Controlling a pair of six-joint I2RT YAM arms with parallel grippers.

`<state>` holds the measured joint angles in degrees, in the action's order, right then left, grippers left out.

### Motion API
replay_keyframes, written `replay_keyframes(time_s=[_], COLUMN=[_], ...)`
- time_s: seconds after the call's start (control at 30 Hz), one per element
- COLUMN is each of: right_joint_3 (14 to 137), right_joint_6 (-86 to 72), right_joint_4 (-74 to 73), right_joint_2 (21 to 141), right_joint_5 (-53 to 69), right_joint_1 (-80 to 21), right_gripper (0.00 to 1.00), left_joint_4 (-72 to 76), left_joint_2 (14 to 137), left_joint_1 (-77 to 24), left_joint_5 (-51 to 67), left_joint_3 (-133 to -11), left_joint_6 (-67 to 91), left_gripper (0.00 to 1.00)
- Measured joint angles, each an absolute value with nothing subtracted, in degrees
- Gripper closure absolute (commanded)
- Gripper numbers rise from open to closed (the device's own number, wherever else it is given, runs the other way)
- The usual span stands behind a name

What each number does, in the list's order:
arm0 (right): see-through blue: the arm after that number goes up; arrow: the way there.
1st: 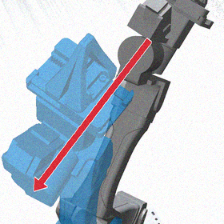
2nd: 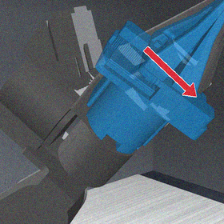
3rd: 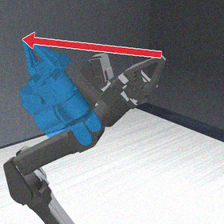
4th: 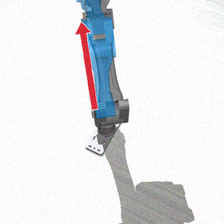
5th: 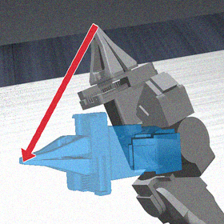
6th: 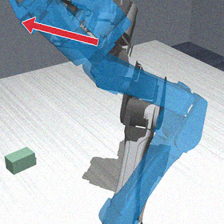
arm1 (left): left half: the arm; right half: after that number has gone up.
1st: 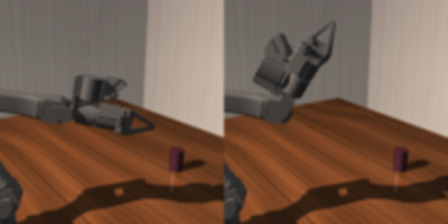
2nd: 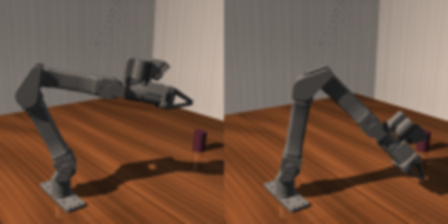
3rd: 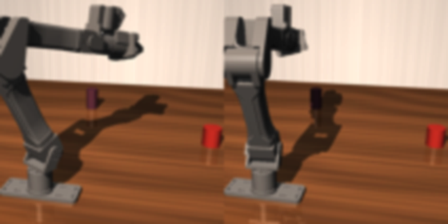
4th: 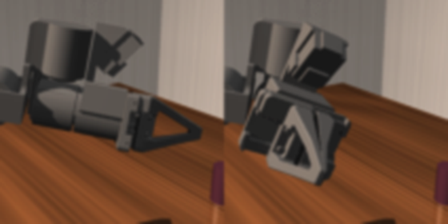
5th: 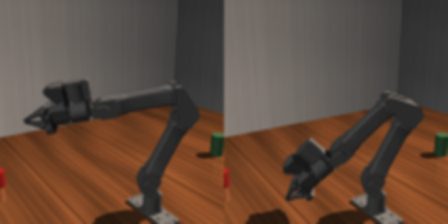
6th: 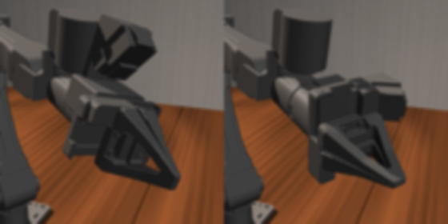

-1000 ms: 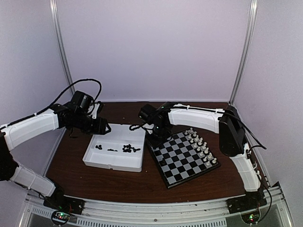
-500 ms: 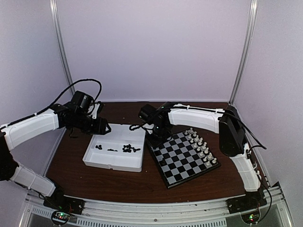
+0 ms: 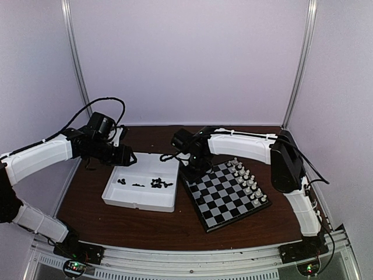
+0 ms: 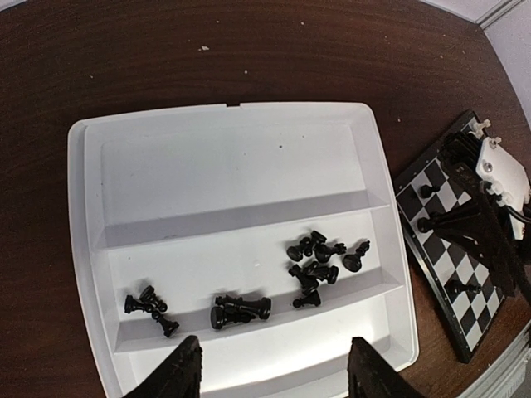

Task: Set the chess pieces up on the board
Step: Place the chess piece on the chessboard.

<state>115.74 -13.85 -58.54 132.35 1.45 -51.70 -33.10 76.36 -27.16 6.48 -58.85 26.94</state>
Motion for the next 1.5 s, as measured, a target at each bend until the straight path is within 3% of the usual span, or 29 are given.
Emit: replay_keyframes(time_s=[0.27,0.5,0.97,1.5], right_joint_3=[115.2,114.7,112.2,95.4], right_joint_6=[-13.8,-13.7,-13.5,-13.5], right_joint_4=[-58.3,-58.6,-56.8,-42.0], right_joint_2=[132.1,131.8,124.6,105.6], right_joint_5=[1.5,1.5,2.0,3.2], right_joint_1=[-51.7,-51.7,-51.7,-51.7], right_gripper=[0.88,0.77,0.71,0.72], left_joint_4=[-33.1,-33.1,-32.0,-30.8], left_joint_2=[76.4,76.4,77.4,88.9], left_joint_1=[-27.2,-27.2,-28.6,-33.1], left_joint_5=[6.6,6.7,7.6,6.6], left_joint_3=[-58.8,-58.8,-58.2,-60.0], left_joint_6=[26.9,26.9,24.9,12.9], left_gripper=[0.4,0.4,0.4,0.6])
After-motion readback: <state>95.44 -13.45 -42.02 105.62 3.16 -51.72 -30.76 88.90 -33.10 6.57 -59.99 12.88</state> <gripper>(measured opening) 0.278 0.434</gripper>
